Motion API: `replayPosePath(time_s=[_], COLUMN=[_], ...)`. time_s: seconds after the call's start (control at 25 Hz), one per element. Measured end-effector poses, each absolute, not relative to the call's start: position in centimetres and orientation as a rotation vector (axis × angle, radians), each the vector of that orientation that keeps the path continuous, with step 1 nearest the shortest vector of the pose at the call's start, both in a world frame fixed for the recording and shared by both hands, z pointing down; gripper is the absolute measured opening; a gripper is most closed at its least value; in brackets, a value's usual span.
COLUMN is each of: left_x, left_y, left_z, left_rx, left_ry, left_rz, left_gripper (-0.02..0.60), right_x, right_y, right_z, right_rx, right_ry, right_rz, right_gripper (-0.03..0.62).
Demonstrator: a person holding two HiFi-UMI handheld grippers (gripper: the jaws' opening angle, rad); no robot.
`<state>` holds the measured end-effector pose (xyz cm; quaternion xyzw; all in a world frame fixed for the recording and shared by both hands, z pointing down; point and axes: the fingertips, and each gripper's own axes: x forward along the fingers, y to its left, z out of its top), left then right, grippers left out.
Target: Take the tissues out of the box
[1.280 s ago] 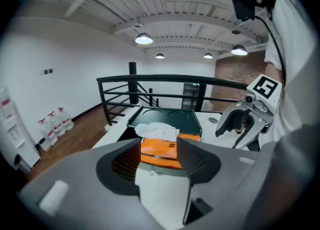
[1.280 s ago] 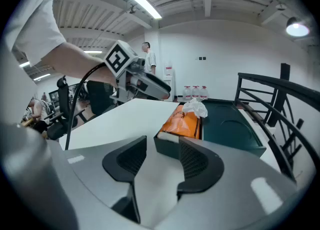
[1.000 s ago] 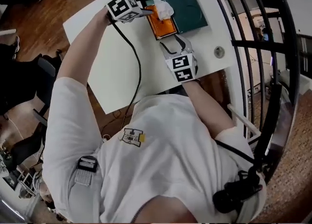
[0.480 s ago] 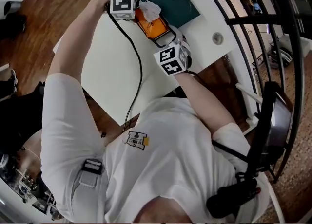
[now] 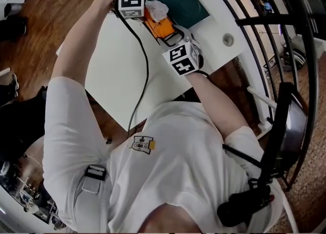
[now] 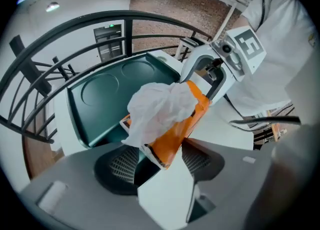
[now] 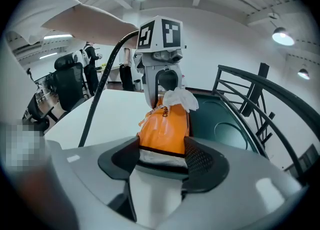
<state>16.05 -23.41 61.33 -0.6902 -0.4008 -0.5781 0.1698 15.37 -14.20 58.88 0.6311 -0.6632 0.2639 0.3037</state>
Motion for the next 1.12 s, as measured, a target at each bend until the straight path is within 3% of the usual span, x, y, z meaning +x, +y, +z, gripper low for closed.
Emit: replayPosePath(time_s=[0.36,0.52,0.8,1.12], left_x=[11.6,5.3,-8.7,-12.1], left_y=[-26.3,-25.4,-20.4,-17.0], left_z=[52.8,51.5,58.3,65.5], left_rx=[-2.108,-2.265,-2.963,-3.200], left_ry=[-0.801,-0.572,0.106,0.871], left_rz=[-1.478,-1.534,-1.733,-1.565], left_gripper=[0.270,0.270,0.270,0.272], right_x=[11.4,7.0,-0.8,-3.2], right_y=[-16.8,-16.6,-15.3,-15.8], right_z=[52.4,52.2,57.3,63.7], right_rx=[1.611,1.365,0.549,0.013], right_ry=[-1.860,-2.028,-2.282,-2.102], right_rz=[0.382,0.281,0.252,-0.012], right_gripper=[0.264,0.264,0.267,0.287])
